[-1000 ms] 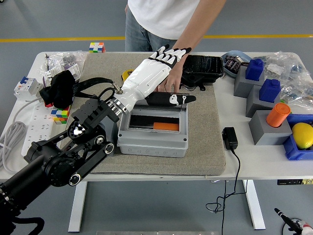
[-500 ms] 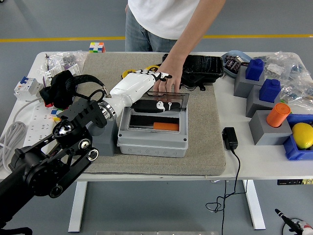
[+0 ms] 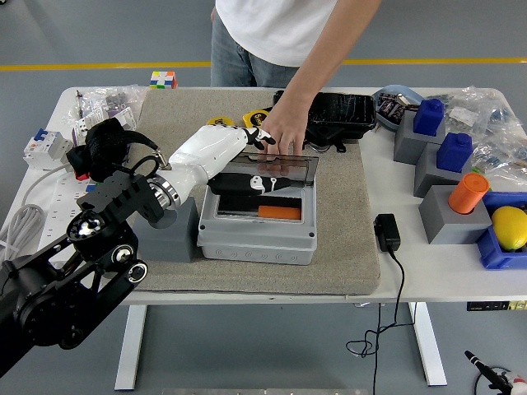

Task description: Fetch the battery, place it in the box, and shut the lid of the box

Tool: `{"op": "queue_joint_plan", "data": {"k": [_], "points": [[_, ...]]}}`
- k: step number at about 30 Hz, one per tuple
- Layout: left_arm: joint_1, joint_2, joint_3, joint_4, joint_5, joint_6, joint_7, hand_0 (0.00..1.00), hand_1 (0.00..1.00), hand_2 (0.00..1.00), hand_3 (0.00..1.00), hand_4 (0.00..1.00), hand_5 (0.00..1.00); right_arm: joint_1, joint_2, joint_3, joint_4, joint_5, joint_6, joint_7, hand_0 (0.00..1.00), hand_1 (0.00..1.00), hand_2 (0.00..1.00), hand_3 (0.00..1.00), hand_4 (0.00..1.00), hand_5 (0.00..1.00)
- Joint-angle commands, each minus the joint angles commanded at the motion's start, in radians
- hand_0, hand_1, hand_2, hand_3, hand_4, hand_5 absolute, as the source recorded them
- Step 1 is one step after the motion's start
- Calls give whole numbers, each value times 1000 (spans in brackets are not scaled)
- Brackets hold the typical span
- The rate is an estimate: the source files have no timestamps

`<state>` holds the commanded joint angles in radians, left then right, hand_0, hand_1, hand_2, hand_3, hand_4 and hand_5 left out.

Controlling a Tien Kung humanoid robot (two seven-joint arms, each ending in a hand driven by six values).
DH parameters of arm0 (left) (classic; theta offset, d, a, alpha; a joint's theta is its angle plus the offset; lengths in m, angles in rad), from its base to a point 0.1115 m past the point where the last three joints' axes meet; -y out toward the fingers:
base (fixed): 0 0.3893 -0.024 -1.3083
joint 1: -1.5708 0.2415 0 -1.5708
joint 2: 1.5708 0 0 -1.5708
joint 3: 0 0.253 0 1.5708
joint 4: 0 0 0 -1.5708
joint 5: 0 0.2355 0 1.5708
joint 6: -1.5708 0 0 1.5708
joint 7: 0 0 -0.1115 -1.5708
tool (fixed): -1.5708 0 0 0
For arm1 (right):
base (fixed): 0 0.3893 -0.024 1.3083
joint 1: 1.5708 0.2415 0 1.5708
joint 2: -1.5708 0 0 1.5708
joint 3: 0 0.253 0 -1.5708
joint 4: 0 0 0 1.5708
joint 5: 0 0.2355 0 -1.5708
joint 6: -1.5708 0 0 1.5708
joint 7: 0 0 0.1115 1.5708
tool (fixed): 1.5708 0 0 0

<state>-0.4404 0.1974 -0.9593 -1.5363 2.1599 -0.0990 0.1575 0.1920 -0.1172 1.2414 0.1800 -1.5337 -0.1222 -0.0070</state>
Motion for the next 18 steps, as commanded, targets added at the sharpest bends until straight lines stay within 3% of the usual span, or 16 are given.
{"op": "queue_joint_plan", "data": {"k": [9,18], "points": [[19,19,6,-47,-6,-30,19,699,726,712,745,998,998,2,0,7,0,-4,0,0,882,862,832,883,998,998],[50,45,55,-100,-45,-115,81,712,735,719,750,998,998,5,-2,6,0,0,-1,0,883,863,834,883,998,998]]}}
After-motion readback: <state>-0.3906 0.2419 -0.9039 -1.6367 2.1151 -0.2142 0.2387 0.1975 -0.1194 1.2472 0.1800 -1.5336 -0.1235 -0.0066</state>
